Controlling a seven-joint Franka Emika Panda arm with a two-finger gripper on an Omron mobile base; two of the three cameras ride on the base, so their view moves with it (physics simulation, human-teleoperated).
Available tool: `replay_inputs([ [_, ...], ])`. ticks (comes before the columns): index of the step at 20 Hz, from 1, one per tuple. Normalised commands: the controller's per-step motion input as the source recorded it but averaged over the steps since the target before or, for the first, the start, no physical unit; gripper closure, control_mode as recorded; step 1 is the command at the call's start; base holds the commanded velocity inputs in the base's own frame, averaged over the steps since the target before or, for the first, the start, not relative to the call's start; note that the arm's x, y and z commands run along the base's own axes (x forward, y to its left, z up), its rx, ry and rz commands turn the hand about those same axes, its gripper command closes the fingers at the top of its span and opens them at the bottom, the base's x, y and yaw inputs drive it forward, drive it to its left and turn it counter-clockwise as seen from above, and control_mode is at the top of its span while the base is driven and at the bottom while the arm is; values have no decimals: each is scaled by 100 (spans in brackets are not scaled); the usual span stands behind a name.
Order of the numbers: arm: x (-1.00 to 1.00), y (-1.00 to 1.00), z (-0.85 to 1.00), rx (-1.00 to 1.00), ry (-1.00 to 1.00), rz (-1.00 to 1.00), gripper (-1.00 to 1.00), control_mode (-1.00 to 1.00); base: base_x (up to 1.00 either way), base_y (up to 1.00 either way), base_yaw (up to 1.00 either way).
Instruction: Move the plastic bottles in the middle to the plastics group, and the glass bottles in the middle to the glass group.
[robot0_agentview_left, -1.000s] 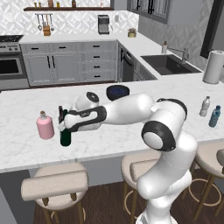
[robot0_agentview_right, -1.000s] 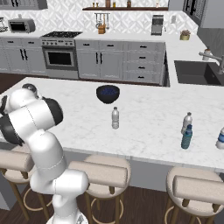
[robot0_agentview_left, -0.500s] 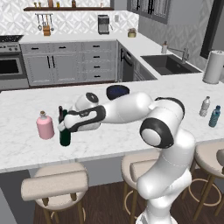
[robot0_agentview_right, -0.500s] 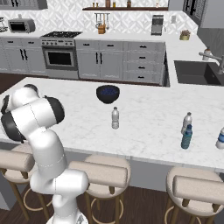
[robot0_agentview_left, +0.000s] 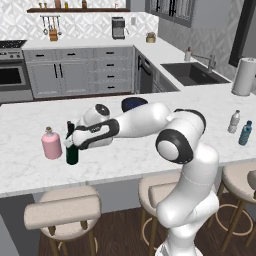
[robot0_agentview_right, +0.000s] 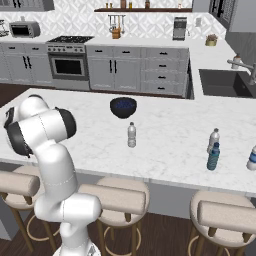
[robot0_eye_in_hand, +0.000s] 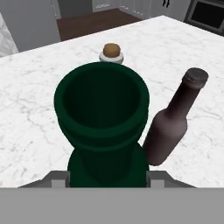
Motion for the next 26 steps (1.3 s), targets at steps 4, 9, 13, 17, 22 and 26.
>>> replay_inputs([
  [4, 0, 0, -46, 0, -10, 0, 100, -100, 0, 0, 0],
  [9, 0, 0, -18, -2, -4, 0, 100, -100, 0, 0, 0],
  [13, 0, 0, 0, 0, 0, 0, -100, -100, 0, 0, 0],
  [17, 0, 0, 0, 0, 0, 0, -100, -100, 0, 0, 0],
  [22, 0, 0, 0, 0, 0, 0, -100, -100, 0, 0, 0],
  [26, 0, -7, 0, 0, 0, 0, -100, -100, 0, 0, 0],
])
